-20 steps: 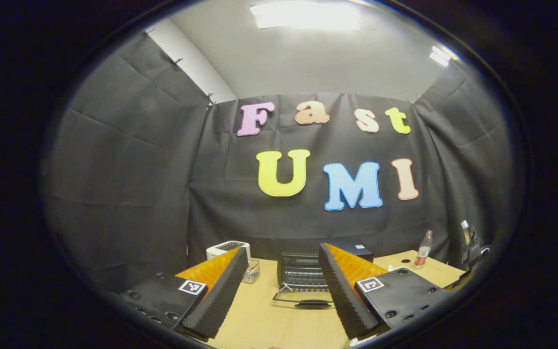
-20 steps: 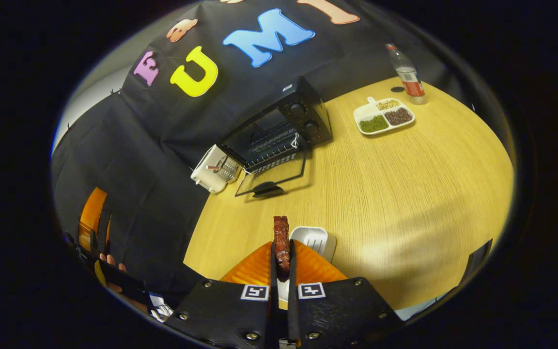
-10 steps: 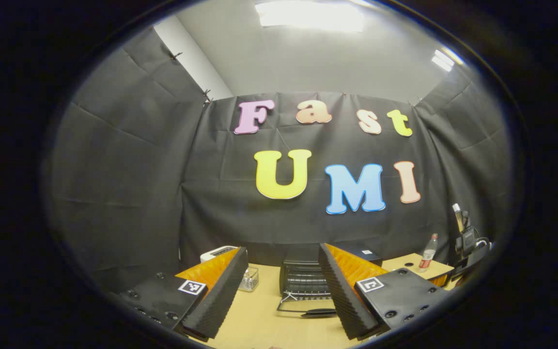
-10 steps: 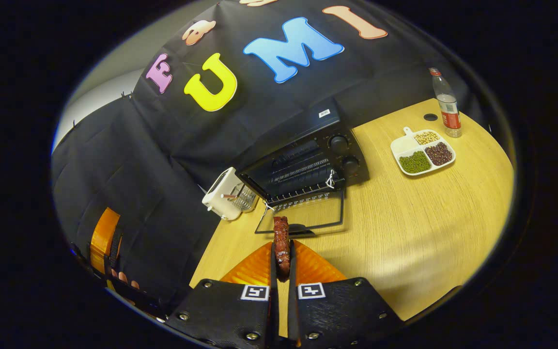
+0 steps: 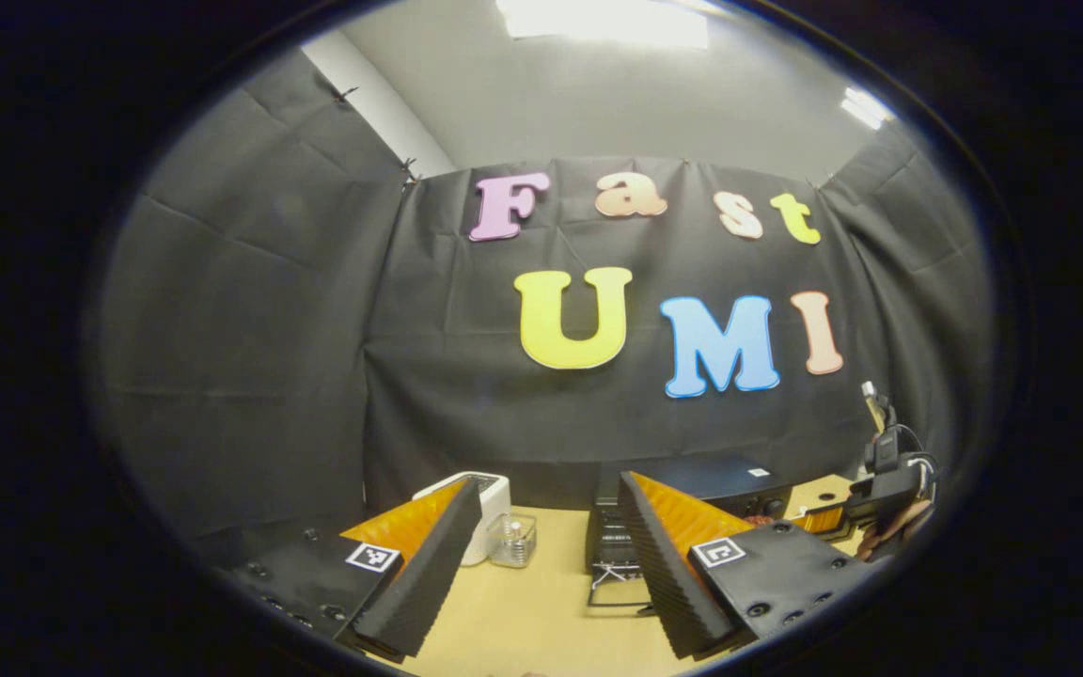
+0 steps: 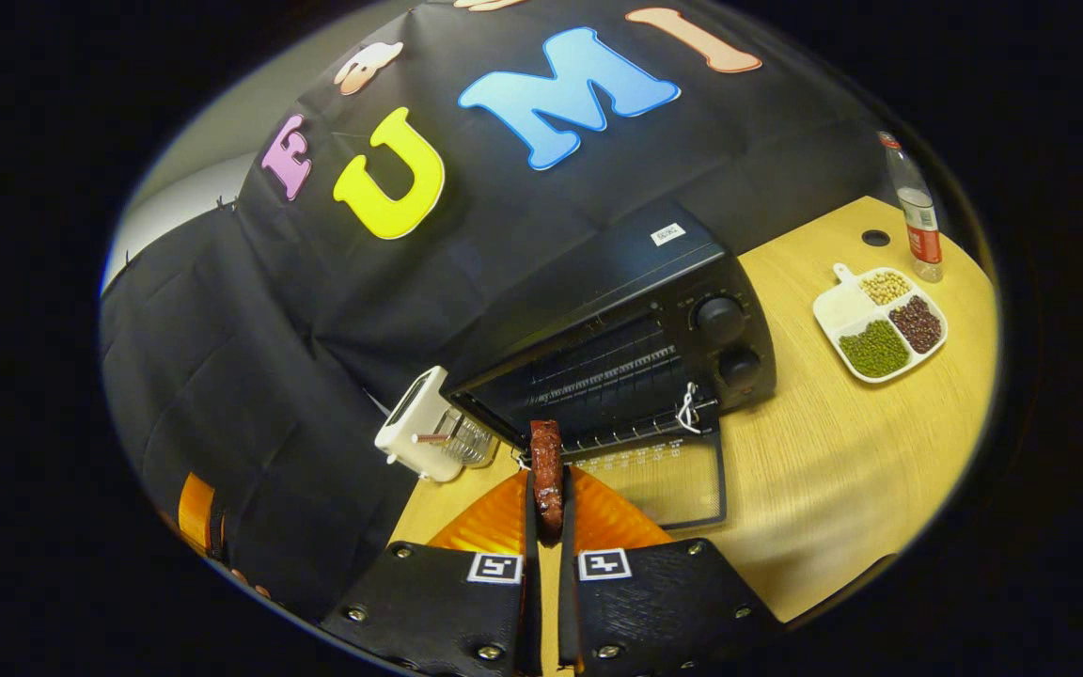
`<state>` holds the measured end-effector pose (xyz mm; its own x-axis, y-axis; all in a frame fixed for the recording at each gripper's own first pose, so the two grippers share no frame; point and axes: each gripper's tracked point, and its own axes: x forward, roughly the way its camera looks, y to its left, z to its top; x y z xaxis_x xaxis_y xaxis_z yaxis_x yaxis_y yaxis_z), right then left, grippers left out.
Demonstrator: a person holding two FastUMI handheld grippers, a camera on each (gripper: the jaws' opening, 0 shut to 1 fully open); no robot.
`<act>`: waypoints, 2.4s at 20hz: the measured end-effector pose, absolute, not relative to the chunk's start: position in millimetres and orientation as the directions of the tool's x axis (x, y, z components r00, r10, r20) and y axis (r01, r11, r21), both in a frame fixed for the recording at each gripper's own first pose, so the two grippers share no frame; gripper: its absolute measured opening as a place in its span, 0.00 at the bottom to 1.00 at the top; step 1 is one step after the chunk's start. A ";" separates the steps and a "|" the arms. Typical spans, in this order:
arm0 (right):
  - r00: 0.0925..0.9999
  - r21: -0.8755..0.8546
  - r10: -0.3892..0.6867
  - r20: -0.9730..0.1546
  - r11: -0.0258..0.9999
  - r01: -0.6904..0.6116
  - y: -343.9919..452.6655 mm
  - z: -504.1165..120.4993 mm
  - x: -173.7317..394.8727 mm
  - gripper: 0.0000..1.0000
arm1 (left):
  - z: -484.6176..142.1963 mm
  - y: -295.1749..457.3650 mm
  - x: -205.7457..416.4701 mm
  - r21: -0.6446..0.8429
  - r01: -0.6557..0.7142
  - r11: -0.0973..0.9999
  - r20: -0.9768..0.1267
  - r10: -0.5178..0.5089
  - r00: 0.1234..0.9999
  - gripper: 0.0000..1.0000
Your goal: Open the electric oven with the left hand, put the food in, and close the electric oven.
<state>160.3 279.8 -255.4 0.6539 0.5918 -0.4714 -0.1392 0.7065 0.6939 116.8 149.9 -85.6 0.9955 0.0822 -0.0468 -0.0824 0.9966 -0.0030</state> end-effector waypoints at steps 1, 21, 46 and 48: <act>0.658 0.694 0.588 -0.470 0.707 -0.136 284.9 -259.6 168.9 0.07 | -88.8 155.8 121.7 0.000 -0.086 0.996 -0.051 0.086 0.995 1.00; 0.723 0.656 0.474 -0.503 0.754 -0.039 322.5 -335.9 258.2 0.16 | -134.2 210.1 169.4 0.057 -0.109 0.992 -0.128 0.115 0.985 0.97; 0.927 0.177 0.250 -0.280 0.962 -0.206 159.8 -154.7 146.3 0.97 | -196.5 69.2 142.9 0.021 0.081 0.996 -0.234 -0.074 0.969 0.97; 0.935 0.154 0.229 -0.272 0.969 -0.193 141.6 -145.2 132.4 0.97 | -218.6 55.8 138.7 0.014 0.093 0.996 -0.280 -0.085 0.956 0.97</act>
